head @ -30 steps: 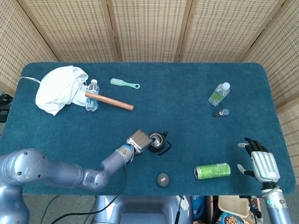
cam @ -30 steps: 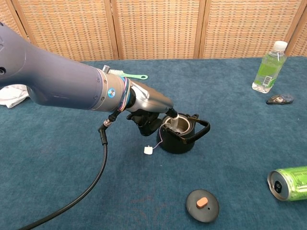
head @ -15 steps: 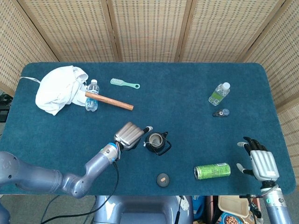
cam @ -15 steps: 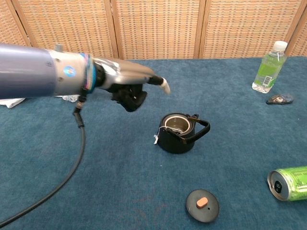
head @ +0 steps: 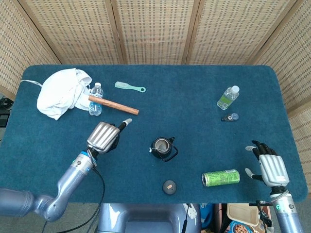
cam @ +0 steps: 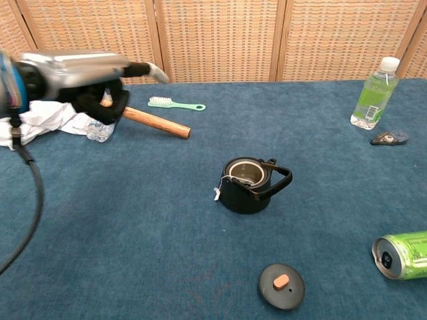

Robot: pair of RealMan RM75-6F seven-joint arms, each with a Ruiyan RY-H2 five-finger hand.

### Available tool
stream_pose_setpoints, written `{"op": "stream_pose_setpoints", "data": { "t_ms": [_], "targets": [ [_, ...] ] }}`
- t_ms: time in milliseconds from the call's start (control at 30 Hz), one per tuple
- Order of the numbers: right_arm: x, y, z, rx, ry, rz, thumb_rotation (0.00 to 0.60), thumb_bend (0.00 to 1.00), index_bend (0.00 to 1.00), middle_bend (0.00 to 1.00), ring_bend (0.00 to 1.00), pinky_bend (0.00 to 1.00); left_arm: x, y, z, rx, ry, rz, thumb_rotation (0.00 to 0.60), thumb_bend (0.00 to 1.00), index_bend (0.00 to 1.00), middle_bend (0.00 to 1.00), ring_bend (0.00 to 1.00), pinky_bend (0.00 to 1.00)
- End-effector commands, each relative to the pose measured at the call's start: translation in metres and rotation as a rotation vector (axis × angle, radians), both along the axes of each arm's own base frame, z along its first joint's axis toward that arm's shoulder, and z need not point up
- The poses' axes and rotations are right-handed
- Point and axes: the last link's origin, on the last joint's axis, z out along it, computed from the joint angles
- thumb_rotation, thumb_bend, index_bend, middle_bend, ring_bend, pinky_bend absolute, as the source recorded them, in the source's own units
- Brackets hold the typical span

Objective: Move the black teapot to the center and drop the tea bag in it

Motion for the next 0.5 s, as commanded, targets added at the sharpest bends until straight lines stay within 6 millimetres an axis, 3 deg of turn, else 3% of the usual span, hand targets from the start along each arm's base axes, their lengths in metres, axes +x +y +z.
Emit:
{"op": "stream_pose_setpoints", "data": {
  "t_ms": [33, 233, 500],
  "targets": [
    [0.001, -0.001, 0.0, 0.0, -0.001, 0.005, 0.6, 0.38, 0.31, 0.23, 0.19, 0.3, -0.025, -0.011, 0.02, 0.073, -0.023, 0.035, 0.6, 0.67, 0.09, 0.39, 0.44, 0.59],
    [0.003, -0.004, 0.0, 0.001, 0.005, 0.016, 0.6, 0.38, 0.31, 0.22, 0.18, 0.29, -0.056, -0.029, 0.04, 0.174, -0.061, 0.084, 0.6, 0.58, 0.09, 0.27, 0.31, 0.5],
    [0.008, -0.006, 0.001, -0.002, 0.013, 0.032, 0.6, 0.38, 0.28, 0.19, 0.15, 0.27, -0.099, -0.062, 0.063, 0.294, -0.108, 0.146, 0.6, 0.54, 0.07, 0.09, 0.09, 0.23]
  ]
}}
